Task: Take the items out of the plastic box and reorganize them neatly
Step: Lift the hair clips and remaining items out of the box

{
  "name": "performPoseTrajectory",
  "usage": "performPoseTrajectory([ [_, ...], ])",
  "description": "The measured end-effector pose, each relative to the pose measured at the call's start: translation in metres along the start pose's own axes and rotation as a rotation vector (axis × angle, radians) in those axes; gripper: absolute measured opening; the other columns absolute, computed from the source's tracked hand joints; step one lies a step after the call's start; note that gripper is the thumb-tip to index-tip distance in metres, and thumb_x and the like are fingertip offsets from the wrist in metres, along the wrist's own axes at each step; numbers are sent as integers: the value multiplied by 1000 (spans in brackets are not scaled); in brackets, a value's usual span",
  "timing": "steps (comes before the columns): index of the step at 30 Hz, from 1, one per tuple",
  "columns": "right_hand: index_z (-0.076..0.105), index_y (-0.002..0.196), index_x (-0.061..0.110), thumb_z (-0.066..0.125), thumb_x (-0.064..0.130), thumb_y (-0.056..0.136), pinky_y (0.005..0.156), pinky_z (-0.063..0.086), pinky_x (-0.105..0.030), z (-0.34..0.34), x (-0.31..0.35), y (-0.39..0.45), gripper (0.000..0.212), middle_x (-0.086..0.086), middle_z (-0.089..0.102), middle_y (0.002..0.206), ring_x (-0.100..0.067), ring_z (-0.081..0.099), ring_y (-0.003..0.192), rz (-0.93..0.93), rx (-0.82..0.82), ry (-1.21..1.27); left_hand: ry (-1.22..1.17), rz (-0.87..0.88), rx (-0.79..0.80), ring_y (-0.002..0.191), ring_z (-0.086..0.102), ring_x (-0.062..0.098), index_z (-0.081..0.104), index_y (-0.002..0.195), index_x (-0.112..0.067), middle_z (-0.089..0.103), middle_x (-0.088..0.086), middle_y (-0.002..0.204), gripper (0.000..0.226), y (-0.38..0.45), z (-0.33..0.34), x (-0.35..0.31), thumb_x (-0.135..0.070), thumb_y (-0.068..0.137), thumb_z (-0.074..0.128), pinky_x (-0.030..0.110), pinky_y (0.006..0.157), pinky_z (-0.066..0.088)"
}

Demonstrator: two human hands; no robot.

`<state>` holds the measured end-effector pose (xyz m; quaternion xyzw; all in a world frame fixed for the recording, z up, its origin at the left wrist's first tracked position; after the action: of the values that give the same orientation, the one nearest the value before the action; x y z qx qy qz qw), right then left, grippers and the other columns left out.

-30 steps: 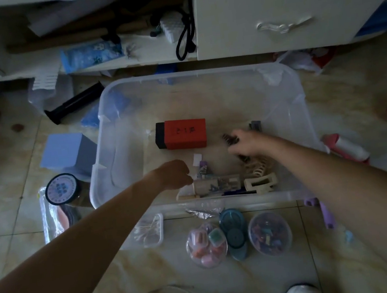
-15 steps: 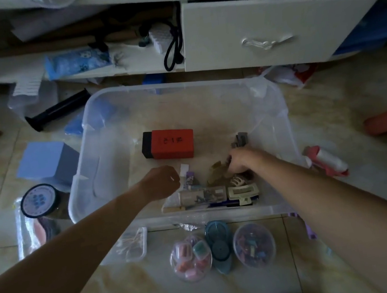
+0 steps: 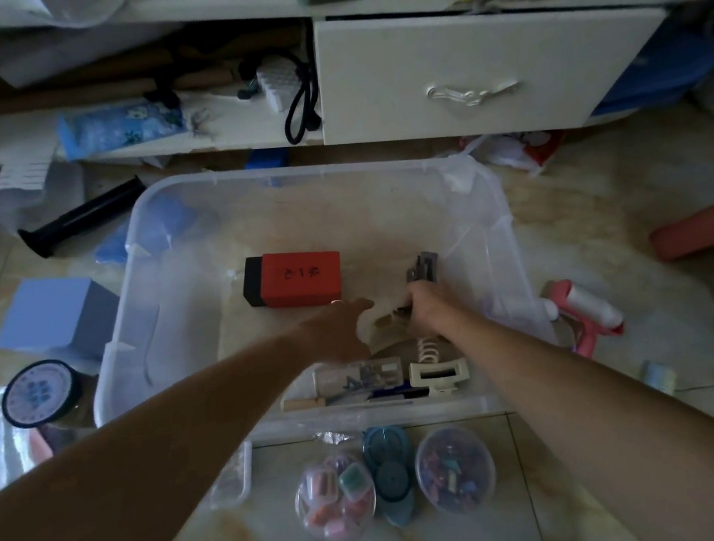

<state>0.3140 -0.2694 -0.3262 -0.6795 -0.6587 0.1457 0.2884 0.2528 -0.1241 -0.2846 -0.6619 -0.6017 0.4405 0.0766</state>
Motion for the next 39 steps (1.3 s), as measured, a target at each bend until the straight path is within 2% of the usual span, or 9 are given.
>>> performPoseTrajectory([
  [4, 61, 124, 7, 62, 14, 87, 92, 49, -37, -8, 1, -2, 37, -18, 61, 122, -36, 59, 114, -24, 19, 68, 52, -9, -10, 127, 48, 28, 20, 153, -20, 42, 9, 146, 86, 29, 24, -13, -45, 86, 68, 42, 104, 43],
  [8, 61, 125, 8, 56, 15, 94, 74, 45, -31, -15, -9, -12, 33, -16, 63, 113, -31, 63, 103, 63, -114, -64, 76, -104, -94, 110, 54, 27, 46, 135, -16, 50, 11, 127, 55, 34, 35, -1, -41, 89, 63, 39, 94, 49],
  [12, 61, 126, 4, 60, 21, 95, 72, 44, -29, -8, -11, -13, 36, -16, 65, 121, -32, 65, 108, 106, -17, -42, -31, -183, -178, 105, 57, 27, 54, 120, -13, 57, 12, 118, 38, 29, 22, 13, -32, 88, 65, 39, 93, 50],
  [19, 56, 126, 6, 74, 25, 86, 80, 57, -35, 14, -8, -13, 48, -16, 64, 116, -32, 65, 101, 187, 240, 472, -716, -327, -20, 106, 64, 36, 27, 133, -11, 59, 17, 110, 58, 19, 39, 11, -23, 91, 65, 47, 92, 55],
  [23, 64, 114, 2, 77, 23, 79, 68, 60, -39, 14, 1, -13, 43, -16, 69, 106, -30, 69, 91, 192, 276, 764, -1073, -270, 149, 105, 66, 35, 50, 125, -11, 61, 19, 120, 47, 11, 39, -3, -34, 88, 67, 51, 90, 55],
  [26, 70, 103, 8, 75, 29, 72, 87, 59, -47, 4, 10, -13, 38, -15, 70, 105, -31, 70, 95, 156, 301, 864, -1134, -263, 94, 101, 67, 36, 57, 120, -13, 66, 18, 115, 52, 4, 19, 5, -40, 79, 76, 54, 84, 56],
  [32, 58, 90, 7, 61, 9, 90, 71, 62, -41, 0, 33, -34, 4, -13, 66, 73, -26, 69, 66, 106, 579, 1051, -1148, -253, 124, 101, 69, 31, 56, 125, -5, 68, 17, 114, 58, -10, 15, 22, -20, 75, 82, 44, 82, 58],
  [37, 61, 105, 6, 68, 28, 87, 65, 54, -32, -38, 1, -2, 29, -16, 68, 94, -32, 69, 84, -18, -31, 212, -997, -356, 7, 77, 72, 26, 60, 113, -2, 71, 16, 99, 54, -20, 9, 37, -23, 70, 85, 35, 59, 59],
  [39, 61, 107, 6, 71, 31, 86, 69, 51, -32, -46, -3, -1, 34, -18, 65, 103, -34, 66, 91, -67, -231, 164, -989, -379, -27, 75, 72, 26, 60, 112, -3, 71, 16, 98, 54, -24, 4, 45, -23, 70, 86, 34, 55, 58],
])
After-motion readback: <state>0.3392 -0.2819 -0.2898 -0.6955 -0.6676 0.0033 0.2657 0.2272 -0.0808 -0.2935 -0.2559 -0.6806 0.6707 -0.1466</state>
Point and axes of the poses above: each hand's wrist, its own y-axis towards the middle knuckle, its own z-axis out of the palm, x = y × z, the point moved 8 cm from there along y, towards the middle knuckle
